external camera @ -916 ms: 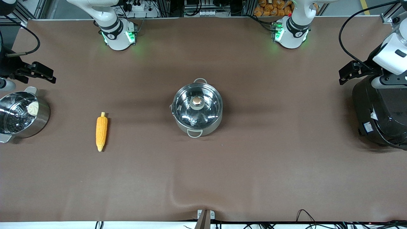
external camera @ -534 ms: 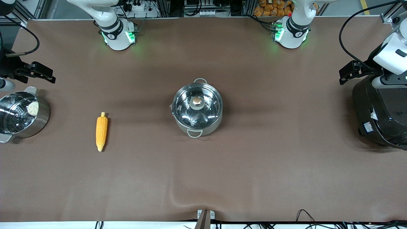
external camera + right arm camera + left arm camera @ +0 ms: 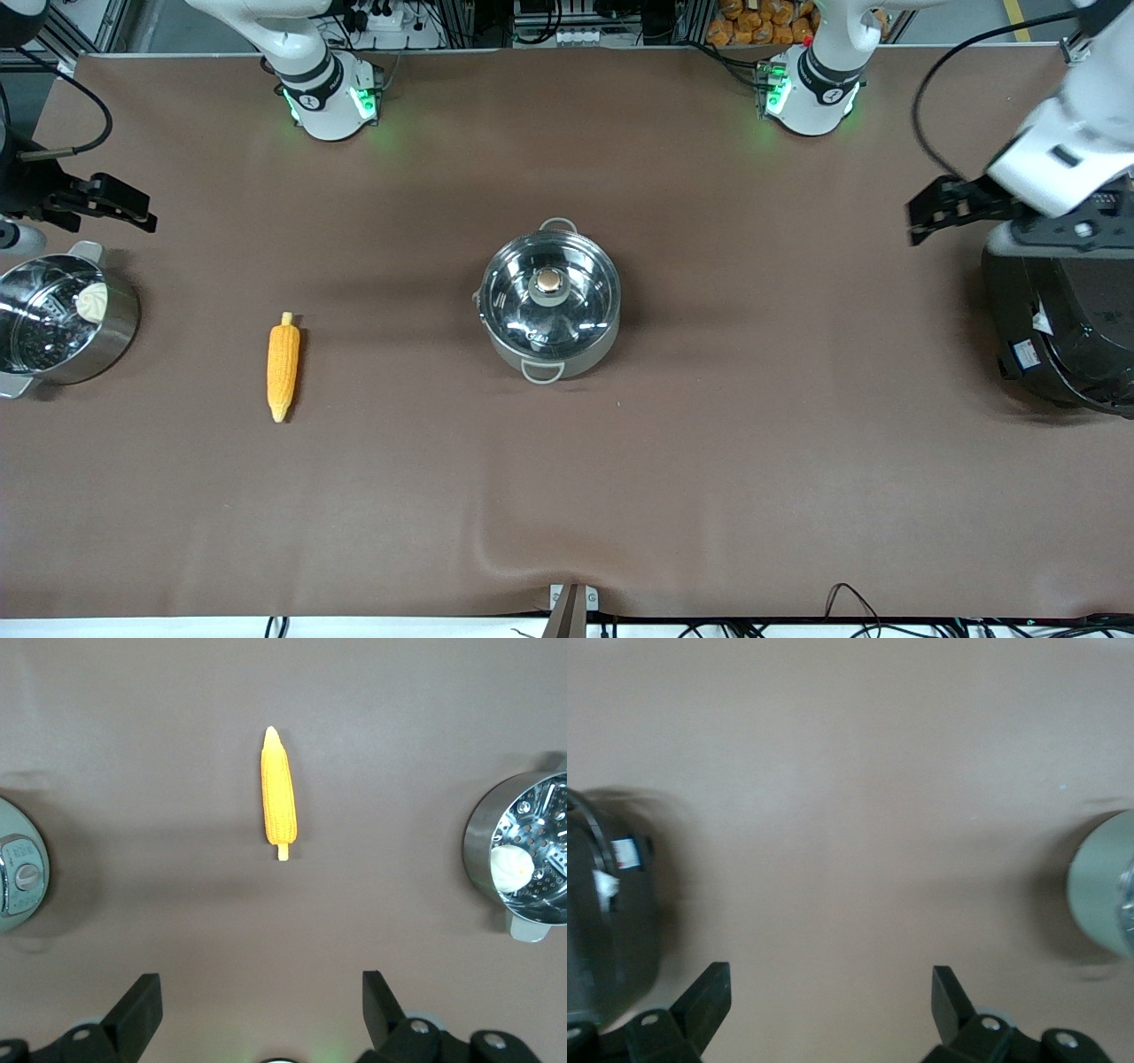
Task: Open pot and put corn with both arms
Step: 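Grasp the corn with the right gripper while the left gripper grasps the lid, then lift the glass lid with the left gripper while the right gripper lifts the corn, then drop the right-held corn into the pot while the left gripper lowers the lid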
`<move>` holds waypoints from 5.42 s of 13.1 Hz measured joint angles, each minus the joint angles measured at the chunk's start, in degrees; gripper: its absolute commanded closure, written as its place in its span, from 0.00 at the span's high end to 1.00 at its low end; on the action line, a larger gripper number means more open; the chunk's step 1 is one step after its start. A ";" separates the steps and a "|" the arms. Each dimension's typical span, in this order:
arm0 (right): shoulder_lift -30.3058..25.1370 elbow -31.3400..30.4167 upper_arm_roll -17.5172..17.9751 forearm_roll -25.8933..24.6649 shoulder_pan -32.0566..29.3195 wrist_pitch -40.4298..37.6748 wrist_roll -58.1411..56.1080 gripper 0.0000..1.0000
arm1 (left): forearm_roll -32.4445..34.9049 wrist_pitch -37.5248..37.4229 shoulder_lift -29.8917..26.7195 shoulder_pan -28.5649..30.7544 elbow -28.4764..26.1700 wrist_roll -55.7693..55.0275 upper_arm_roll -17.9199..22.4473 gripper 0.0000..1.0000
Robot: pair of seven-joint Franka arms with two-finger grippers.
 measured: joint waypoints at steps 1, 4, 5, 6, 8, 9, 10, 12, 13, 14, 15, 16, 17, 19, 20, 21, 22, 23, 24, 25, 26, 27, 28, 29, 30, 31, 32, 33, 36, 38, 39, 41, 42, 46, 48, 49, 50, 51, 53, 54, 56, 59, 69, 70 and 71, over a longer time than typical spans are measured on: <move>0.33 -0.55 0.00 0.00 -0.04 0.09 0.00 1.00 | -0.03 0.00 1.37 -1.49 0.92 -4.94 -0.99 1.00; 2.90 -2.99 0.01 0.06 -0.10 2.53 0.00 1.00 | -0.07 0.35 6.94 -7.99 4.40 -22.39 -2.37 1.00; 3.98 -4.34 0.01 0.07 -0.13 4.34 0.00 1.00 | -0.07 0.95 9.27 -10.34 5.94 -27.71 -2.50 1.00; 5.00 -6.12 0.03 0.08 -0.15 6.60 0.00 1.00 | -0.08 2.09 11.64 -12.57 7.55 -32.32 -2.57 1.00; 7.84 -9.62 0.10 0.09 -0.15 11.77 -0.06 1.00 | -0.08 5.86 15.93 -16.80 10.02 -40.73 -2.63 1.00; 10.03 -10.60 0.13 0.09 -0.15 14.31 -0.17 1.00 | -0.08 8.50 17.79 -19.08 10.55 -45.85 -2.57 1.00; 12.57 -11.11 0.18 0.09 -0.15 16.81 -0.51 1.00 | -0.08 11.25 19.76 -21.42 10.96 -51.22 -2.49 1.00; 18.42 -11.50 0.16 0.09 -0.22 22.03 -2.03 1.00 | -0.08 15.17 24.01 -25.34 12.04 -59.88 -2.31 1.00; 21.31 -11.48 0.13 0.09 -0.34 24.76 -2.70 1.00 | -0.08 16.99 26.10 -26.97 12.52 -62.76 -2.21 1.00; 23.68 -11.43 0.10 0.09 -0.52 27.24 -3.42 1.00 | -0.08 18.64 27.82 -28.29 12.96 -64.54 -2.17 1.00; 25.77 -11.39 0.08 0.09 -0.67 29.63 -4.07 1.00 | -0.08 19.41 29.07 -29.42 13.30 -65.51 -2.13 1.00; 27.40 -11.34 0.09 0.09 -0.70 31.22 -4.60 1.00 | -0.08 19.53 29.71 -30.22 13.49 -66.43 -2.10 1.00; 28.64 -11.26 0.18 0.09 -0.70 32.16 -4.85 1.00 | -0.08 19.53 30.03 -30.83 13.57 -67.68 -2.10 1.00; 29.89 -10.98 0.63 0.07 -0.57 32.45 -5.29 1.00 | -0.04 19.51 30.60 -31.94 13.56 -69.17 -2.06 1.00; 30.25 -10.87 0.85 0.05 -0.38 32.45 -5.36 1.00 | 0.00 19.50 31.04 -32.70 13.53 -69.33 -2.05 1.00; 30.53 -10.73 0.96 0.04 -0.31 32.45 -5.38 1.00 | 0.02 19.49 31.51 -33.42 13.44 -69.53 -2.03 1.00; 30.75 -10.59 0.98 0.04 -0.31 32.45 -5.42 1.00 | 0.07 19.48 31.98 -33.98 13.37 -69.73 -2.03 0.98; 30.97 -10.44 0.98 0.04 -0.31 32.45 -5.45 1.00 | 0.09 19.47 32.57 -34.35 13.27 -69.77 -2.01 0.95; 31.21 -10.20 0.99 0.04 -0.31 32.45 -5.47 1.00 | 0.22 19.47 33.33 -34.67 13.15 -69.78 -1.94 0.94; 31.40 -10.03 0.99 0.04 -0.31 32.45 -5.48 1.00 | 0.65 19.47 34.27 -34.98 13.12 -69.84 -1.91 0.94; 31.54 -9.93 1.00 0.04 -0.31 32.45 -5.49 1.00 | 1.33 19.47 35.25 -35.29 13.12 -69.88 -1.90 0.91; 31.60 -9.89 1.02 0.04 -0.30 32.44 -5.50 1.00 | 1.67 20.18 36.10 -35.61 13.32 -70.07 -1.88 0.90; 31.64 -9.87 1.04 0.04 -0.30 32.43 -5.50 1.00 | 1.88 20.47 36.59 -35.91 13.68 -70.26 -1.82 0.90; 31.74 -9.87 1.07 0.04 -0.29 32.41 -5.50 1.00 | 1.91 20.34 36.78 -36.13 13.81 -70.36 -1.80 0.88; 31.92 -9.88 1.10 0.04 -0.25 32.41 -5.50 1.00 | 1.91 20.16 36.92 -36.31 13.78 -70.39 -1.80 0.87; 32.23 -9.87 1.15 0.04 -0.16 32.52 -5.50 1.00 | 1.91 20.15 37.06 -36.43 13.78 -70.41 -1.80 0.87; 32.72 -9.86 1.18 0.04 -0.05 33.08 -5.50 1.00 | 1.91 20.15 37.13 -36.45 13.78 -70.41 -1.80 0.84; 33.49 -9.87 1.21 0.04 0.01 34.08 -5.50 1.00 | 1.91 20.16 37.13 -36.44 13.78 -70.42 -1.78 0.77; 36.19 -9.81 1.21 0.03 0.06 36.87 -5.50 1.00 | 1.91 20.73 37.13 -36.48 14.01 -70.43 -1.79 0.23; 36.98 -9.60 1.21 0.04 0.06 37.12 -5.53 1.00 | 1.91 21.28 37.13 -36.58 14.53 -70.44 -1.79 0.05; 37.08 -9.52 1.20 0.04 0.05 37.13 -5.60 1.00 | 1.91 21.28 37.19 -36.59 14.54 -70.47 -1.79 0.00; 37.25 -9.50 1.09 0.03 -0.08 37.13 -7.02 0.95 | 1.91 21.29 37.20 -36.59 14.56 -70.47 -1.78 0.00; 37.45 -9.50 0.98 0.03 -0.25 37.13 -7.94 0.42 | 1.91 21.29 37.20 -36.59 14.60 -70.47 -1.77 0.00; 37.75 -9.44 1.07 0.03 -0.36 34.59 -9.23 0.00 | 2.02 20.32 34.53 -35.90 15.22 -70.37 -1.51 0.00; 37.32 -8.83 1.46 0.03 -0.06 33.16 -10.87 0.00 | 2.13 16.32 30.17 -34.41 15.48 -68.01 -1.33 0.00; 36.75 -8.17 1.61 0.03 0.34 32.18 -11.85 0.00 | 2.16 13.13 27.60 -33.11 15.50 -65.84 -1.26 0.00; 35.82 -7.52 1.74 0.03 0.82 31.24 -13.00 0.00 | 2.21 10.28 25.21 -31.53 15.34 -63.43 -1.17 0.00; 34.74 -6.73 1.82 0.03 1.43 30.02 -14.19 0.00 | 2.28 8.37 22.71 -29.59 14.51 -60.27 -1.06 0.00; 32.95 -4.30 1.96 0.02 2.98 26.44 -16.12 0.00 | 2.35 7.04 17.10 -24.06 10.27 -51.48 -0.99 0.00; 32.39 -2.66 2.04 0.03 3.93 24.39 -17.22 0.00 | 2.35 6.82 14.27 -20.79 7.15 -46.49 -0.97 0.00; 31.47 0.45 2.14 0.03 6.37 20.95 -19.00 0.00 | 2.35 6.67 9.18 -14.07 -0.21 -36.67 -0.93 0.00; 30.67 4.81 2.41 0.09 11.16 15.73 -19.57 0.00 | 2.25 7.40 4.81 -6.18 -11.77 -28.65 -0.94 0.00; 30.95 11.65 3.30 2.23 36.05 13.43 -0.41 0.00 | 2.70 40.55 5.92 2.55 -40.02 -20.60 -1.17 0.00; 31.73 11.67 3.26 2.21 38.41 15.27 1.62 0.00 | 2.70 42.13 6.69 3.13 -40.63 -20.05 -1.18 0.00; 32.64 11.69 3.22 2.20 39.87 16.72 3.02 0.00 | 2.71 43.40 7.58 3.58 -40.98 -19.96 -1.19 0.00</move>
